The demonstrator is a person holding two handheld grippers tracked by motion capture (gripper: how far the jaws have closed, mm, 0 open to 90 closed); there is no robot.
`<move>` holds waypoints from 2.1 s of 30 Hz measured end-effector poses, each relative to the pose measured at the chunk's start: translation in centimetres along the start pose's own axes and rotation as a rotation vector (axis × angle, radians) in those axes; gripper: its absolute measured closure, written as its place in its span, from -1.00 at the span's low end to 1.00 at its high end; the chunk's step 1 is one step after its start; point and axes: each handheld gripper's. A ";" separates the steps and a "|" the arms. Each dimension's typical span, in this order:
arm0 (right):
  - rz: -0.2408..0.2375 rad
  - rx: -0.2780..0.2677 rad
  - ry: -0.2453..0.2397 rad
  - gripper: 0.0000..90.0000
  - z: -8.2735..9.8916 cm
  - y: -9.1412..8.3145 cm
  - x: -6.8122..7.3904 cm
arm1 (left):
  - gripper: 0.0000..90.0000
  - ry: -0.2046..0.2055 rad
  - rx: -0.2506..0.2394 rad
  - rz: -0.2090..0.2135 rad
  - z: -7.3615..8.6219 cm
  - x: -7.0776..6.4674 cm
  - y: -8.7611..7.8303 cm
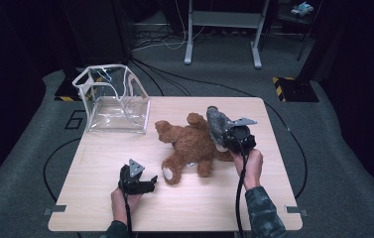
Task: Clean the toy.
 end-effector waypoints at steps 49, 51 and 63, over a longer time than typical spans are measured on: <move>0.102 0.180 0.128 0.68 5.5 3.1 -6.0 | -0.66 0.001 0.008 0.005 0.0 0.0 -0.1; 0.104 0.206 0.130 0.68 6.5 3.3 -6.3 | -0.66 0.007 0.000 -0.004 0.0 0.0 0.0; 0.034 0.071 0.123 0.68 6.9 -1.0 -5.0 | -0.66 0.004 0.014 -0.001 0.0 -0.1 0.1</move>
Point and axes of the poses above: each handheld gripper's, and its own axes: y roughly forward along the jaws, z roughly out of its underside, x roughly to its left, and after that the axes turned 6 degrees about -x, right-handed
